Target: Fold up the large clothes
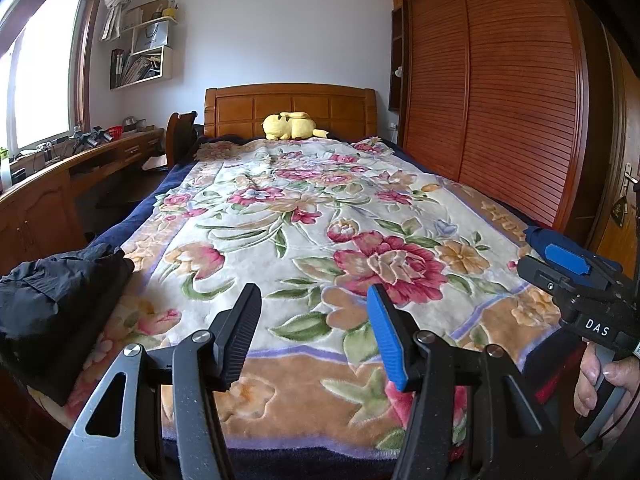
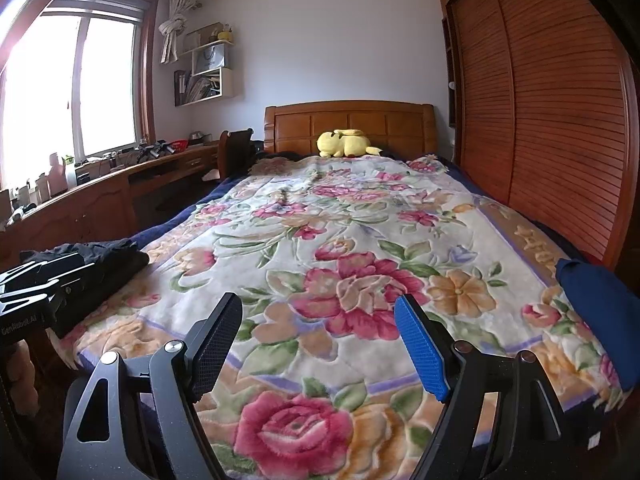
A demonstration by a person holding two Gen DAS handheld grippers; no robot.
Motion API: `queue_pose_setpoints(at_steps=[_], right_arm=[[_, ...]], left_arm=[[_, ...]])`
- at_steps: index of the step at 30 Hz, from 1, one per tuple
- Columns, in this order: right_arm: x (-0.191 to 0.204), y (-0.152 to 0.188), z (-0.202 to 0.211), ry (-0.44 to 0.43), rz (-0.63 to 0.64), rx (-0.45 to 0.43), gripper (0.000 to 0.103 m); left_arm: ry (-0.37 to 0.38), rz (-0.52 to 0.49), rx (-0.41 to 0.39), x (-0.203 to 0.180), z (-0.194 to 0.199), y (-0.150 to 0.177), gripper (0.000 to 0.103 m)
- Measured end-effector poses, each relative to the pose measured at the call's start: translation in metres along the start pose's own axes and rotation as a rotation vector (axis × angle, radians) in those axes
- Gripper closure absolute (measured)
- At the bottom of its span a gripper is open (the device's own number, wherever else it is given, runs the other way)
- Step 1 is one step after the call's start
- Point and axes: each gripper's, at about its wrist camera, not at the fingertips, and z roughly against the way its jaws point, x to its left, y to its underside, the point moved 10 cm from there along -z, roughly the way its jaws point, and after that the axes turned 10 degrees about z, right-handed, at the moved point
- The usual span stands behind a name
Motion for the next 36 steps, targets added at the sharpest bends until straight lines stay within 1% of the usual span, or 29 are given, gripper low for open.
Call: queue_pose_setpoints(at_steps=[36], right_arm=[[-0.0013, 0.0009, -0.0007, 0.008, -0.005, 0.002, 0.023]], left_arm=[[0.001, 0.000, -0.001, 0.0004, 0.0002, 0.0005, 0.045]])
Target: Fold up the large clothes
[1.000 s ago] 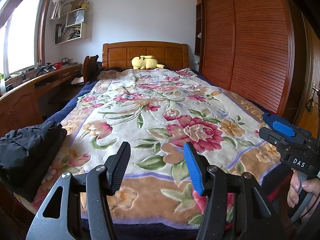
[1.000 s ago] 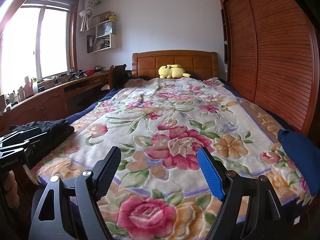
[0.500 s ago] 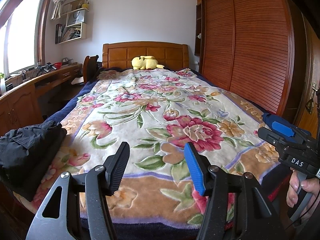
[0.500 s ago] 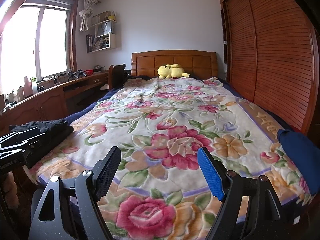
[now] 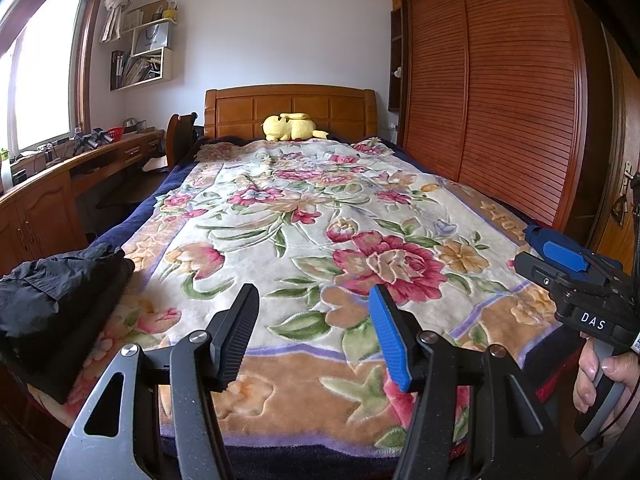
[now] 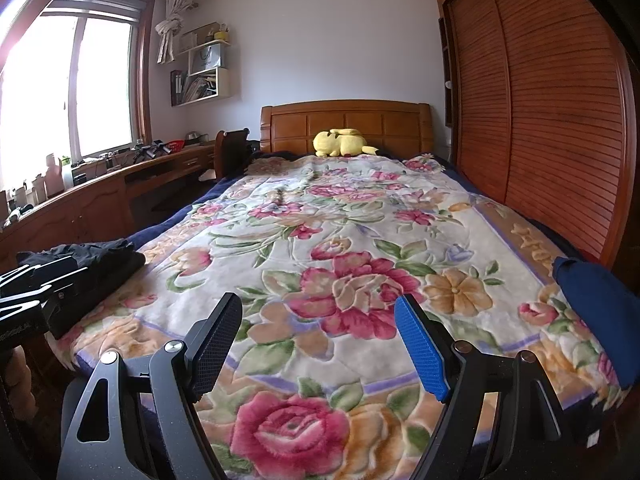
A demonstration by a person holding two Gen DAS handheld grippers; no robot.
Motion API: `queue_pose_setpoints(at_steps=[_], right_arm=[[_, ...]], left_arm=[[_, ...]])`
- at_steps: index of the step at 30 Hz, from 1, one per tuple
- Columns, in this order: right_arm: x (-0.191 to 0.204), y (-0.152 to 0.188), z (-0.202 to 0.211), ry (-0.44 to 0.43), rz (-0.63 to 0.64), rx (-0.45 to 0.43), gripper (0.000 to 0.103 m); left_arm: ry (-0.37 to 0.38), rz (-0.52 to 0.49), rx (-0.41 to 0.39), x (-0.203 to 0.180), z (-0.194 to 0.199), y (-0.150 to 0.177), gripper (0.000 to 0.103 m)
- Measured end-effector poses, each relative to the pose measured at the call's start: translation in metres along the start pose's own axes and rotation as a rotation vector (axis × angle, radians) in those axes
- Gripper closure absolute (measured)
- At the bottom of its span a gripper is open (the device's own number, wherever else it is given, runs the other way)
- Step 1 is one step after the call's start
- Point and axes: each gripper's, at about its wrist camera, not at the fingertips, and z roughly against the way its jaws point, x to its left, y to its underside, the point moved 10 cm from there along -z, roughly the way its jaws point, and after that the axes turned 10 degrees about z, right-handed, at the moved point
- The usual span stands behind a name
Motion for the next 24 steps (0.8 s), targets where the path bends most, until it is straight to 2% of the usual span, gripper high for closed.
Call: queue_pose_setpoints(at_steps=[24], right_arm=[[0.0025, -0.0019, 0.0012, 0.000, -0.004, 0.002, 0.023]], left_arm=[[0.002, 0.004, 0.000, -0.0007, 0.0011, 0.0004, 0.042]])
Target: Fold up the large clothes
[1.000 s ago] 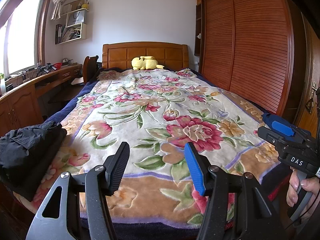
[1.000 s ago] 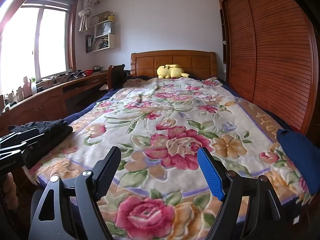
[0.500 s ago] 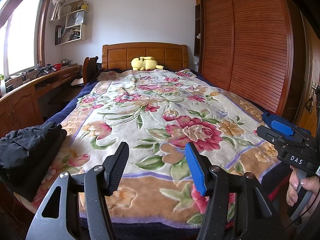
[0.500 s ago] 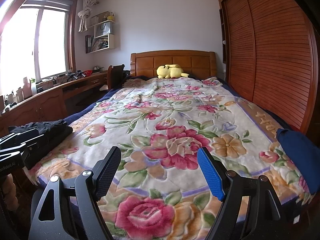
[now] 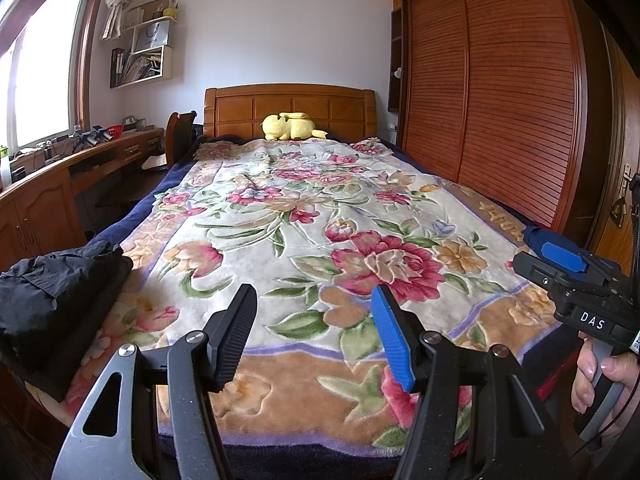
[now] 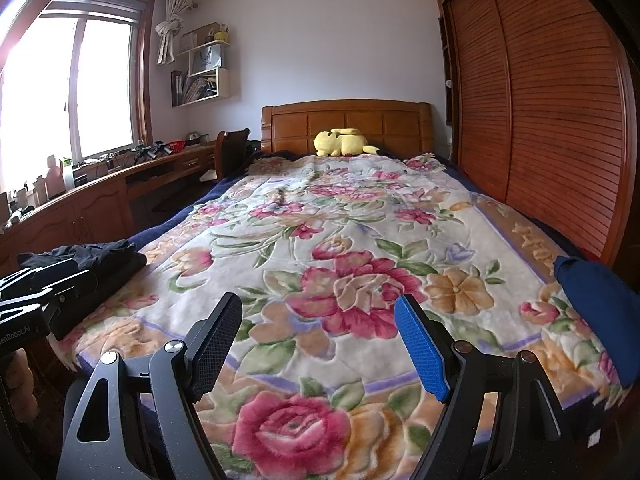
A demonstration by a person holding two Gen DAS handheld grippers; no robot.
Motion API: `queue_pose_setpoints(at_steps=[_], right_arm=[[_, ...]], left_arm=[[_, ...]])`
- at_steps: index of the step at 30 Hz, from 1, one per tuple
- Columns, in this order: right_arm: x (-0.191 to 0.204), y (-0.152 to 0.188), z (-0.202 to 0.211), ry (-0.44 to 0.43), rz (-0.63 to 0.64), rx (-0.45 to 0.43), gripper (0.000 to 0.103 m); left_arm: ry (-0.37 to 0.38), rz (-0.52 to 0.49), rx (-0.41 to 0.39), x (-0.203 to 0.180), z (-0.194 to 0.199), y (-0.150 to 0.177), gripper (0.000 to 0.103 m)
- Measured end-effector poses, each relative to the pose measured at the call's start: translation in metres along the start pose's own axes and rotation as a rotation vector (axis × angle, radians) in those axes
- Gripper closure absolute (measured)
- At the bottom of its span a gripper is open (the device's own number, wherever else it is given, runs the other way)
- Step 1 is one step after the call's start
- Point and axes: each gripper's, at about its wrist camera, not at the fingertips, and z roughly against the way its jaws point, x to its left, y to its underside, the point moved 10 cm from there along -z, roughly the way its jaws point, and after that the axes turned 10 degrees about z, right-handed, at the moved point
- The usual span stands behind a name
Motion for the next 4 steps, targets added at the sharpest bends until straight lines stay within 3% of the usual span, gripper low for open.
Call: queue_pose_setpoints(at_steps=[4], right_arm=[[0.0005, -0.0006, 0.0002, 0.000, 0.000, 0.000, 0.023]], left_arm=[[0.000, -0.001, 0.000, 0.0001, -0.0001, 0.0004, 0.042]])
